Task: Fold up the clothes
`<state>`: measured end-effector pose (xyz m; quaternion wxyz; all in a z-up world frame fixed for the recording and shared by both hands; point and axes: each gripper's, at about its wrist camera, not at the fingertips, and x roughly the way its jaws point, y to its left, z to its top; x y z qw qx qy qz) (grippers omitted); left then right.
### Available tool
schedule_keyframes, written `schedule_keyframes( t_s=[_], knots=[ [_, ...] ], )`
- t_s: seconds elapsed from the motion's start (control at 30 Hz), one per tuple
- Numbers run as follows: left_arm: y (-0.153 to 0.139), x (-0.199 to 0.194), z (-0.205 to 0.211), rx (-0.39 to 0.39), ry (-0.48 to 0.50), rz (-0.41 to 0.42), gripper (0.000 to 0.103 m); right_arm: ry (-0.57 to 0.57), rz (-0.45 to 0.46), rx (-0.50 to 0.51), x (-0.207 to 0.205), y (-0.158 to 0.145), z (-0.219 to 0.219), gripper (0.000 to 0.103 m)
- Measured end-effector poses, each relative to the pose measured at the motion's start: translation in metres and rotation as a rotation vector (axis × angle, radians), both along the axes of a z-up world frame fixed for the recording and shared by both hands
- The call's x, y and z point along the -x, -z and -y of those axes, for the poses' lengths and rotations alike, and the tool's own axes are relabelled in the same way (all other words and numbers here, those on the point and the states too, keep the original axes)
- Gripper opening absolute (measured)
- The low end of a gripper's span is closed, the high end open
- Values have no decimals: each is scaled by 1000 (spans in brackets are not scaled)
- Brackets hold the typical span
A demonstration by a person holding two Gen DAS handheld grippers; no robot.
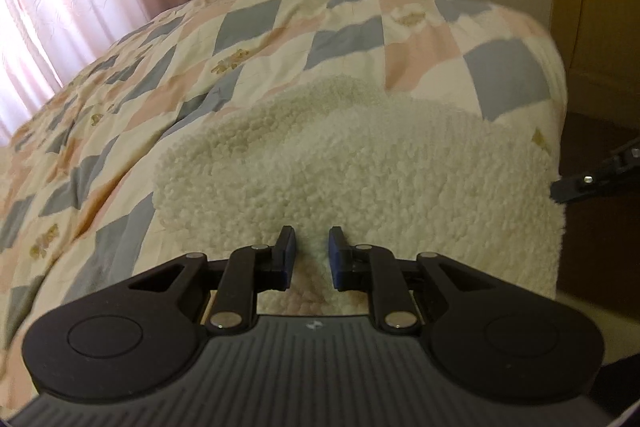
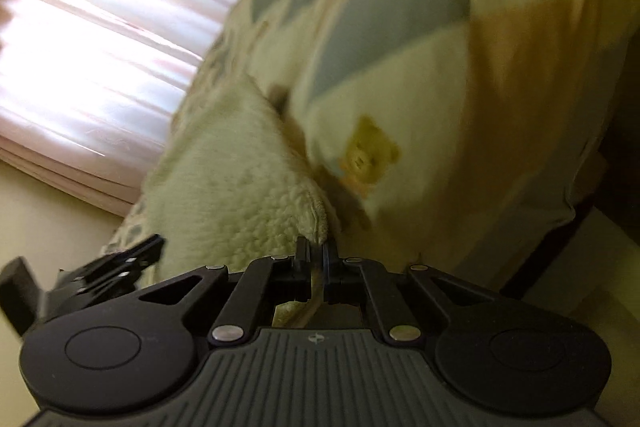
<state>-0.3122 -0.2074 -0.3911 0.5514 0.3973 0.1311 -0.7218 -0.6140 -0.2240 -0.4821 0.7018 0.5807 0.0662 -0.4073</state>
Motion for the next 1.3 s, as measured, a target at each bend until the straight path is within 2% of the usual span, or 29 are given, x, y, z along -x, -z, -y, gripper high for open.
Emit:
schedule_keyframes(
  t_s=[0.13,0.23,0.33,0.4,0.47,0.77,0.87,0.9,1.03,1.1,1.23,1.3],
  knots=[
    [-19,1,-13,40,2,-14,15,-45,-121,55,-18,-12,0,5],
    [-33,-1,-19,70,14,-69,16,-58,-142,44,-19,-17,5,7],
    [-9,4,-6,0,-7,-12,16,-56,-164,35,-18,-26,6,17],
    [7,4,-2,-19,-23,-12,14,-57,-189,56,-19,-37,4,21],
    [9,3,-3,-13,-33,-20,14,-97,-228,137,-35,-46,1,24],
    [2,3,-5,17,-33,-17,14,-276,-408,487,-108,-83,-9,22],
    [-16,-11,0,65,-55,-64,17,-325,-514,426,-123,-61,-10,18],
    [-22,-15,1,81,-62,-80,14,-323,-507,416,-118,-58,-9,18],
    [-45,-33,9,143,-91,-141,13,-333,-495,392,-115,-56,0,18],
    [-47,-45,31,146,-109,-132,13,-333,-500,385,-115,-52,2,18],
    [-17,-63,79,64,-136,-120,10,-339,-505,369,-116,-54,6,18],
    [5,-72,96,11,-152,-147,9,-342,-505,362,-117,-52,9,17]
  ],
)
